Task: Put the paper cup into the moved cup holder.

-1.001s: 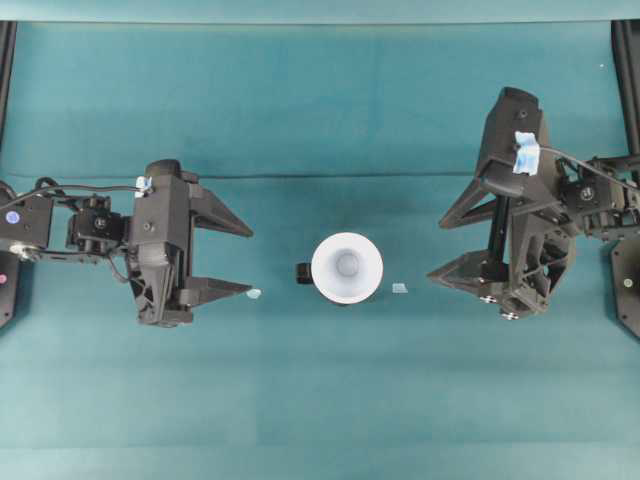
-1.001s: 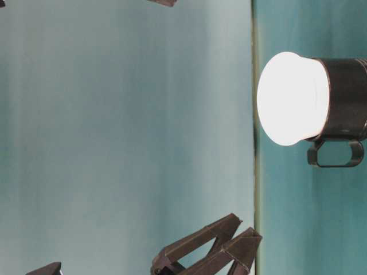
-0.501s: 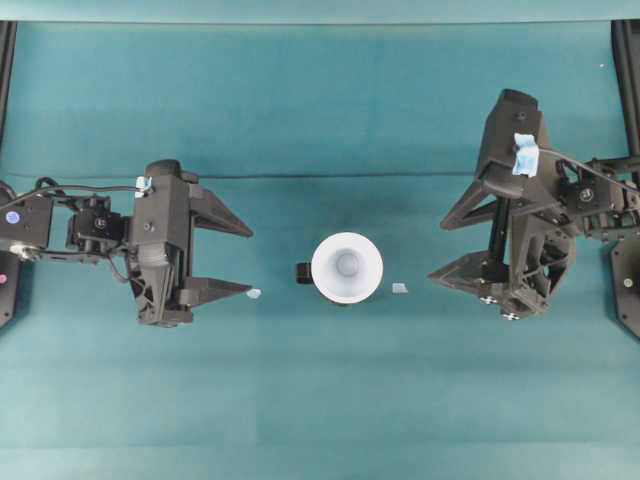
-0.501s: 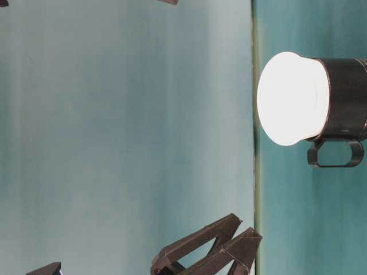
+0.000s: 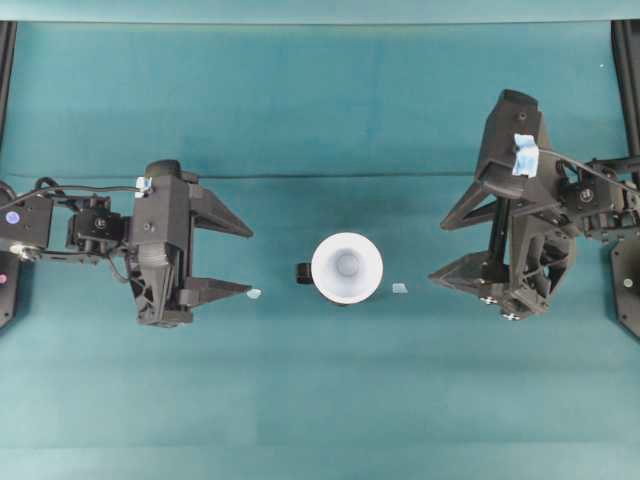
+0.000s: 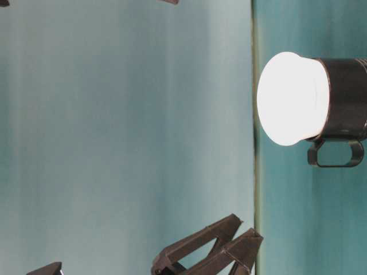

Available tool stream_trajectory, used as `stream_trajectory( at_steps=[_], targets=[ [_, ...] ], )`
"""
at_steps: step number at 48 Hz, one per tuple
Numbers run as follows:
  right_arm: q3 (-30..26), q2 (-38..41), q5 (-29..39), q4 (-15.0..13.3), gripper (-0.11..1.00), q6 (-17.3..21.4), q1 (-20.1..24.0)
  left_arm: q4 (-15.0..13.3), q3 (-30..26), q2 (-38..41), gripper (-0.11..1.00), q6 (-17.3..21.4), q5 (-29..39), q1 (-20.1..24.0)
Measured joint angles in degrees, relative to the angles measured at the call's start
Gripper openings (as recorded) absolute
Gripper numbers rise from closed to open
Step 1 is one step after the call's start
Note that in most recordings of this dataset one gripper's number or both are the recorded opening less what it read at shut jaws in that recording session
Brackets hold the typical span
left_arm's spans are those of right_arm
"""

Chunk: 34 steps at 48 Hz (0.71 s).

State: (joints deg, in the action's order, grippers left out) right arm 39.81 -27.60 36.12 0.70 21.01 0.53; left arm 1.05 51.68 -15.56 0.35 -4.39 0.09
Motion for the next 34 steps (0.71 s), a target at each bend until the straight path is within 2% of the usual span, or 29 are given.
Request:
stream_trajectory(
  at_steps=[34],
  targets=[
    [0.4, 0.0, -1.1, 0.0, 0.92, 0.1, 0.0, 0.0, -0.1, 0.0, 0.83, 0.0, 0.6, -0.1]
  ],
)
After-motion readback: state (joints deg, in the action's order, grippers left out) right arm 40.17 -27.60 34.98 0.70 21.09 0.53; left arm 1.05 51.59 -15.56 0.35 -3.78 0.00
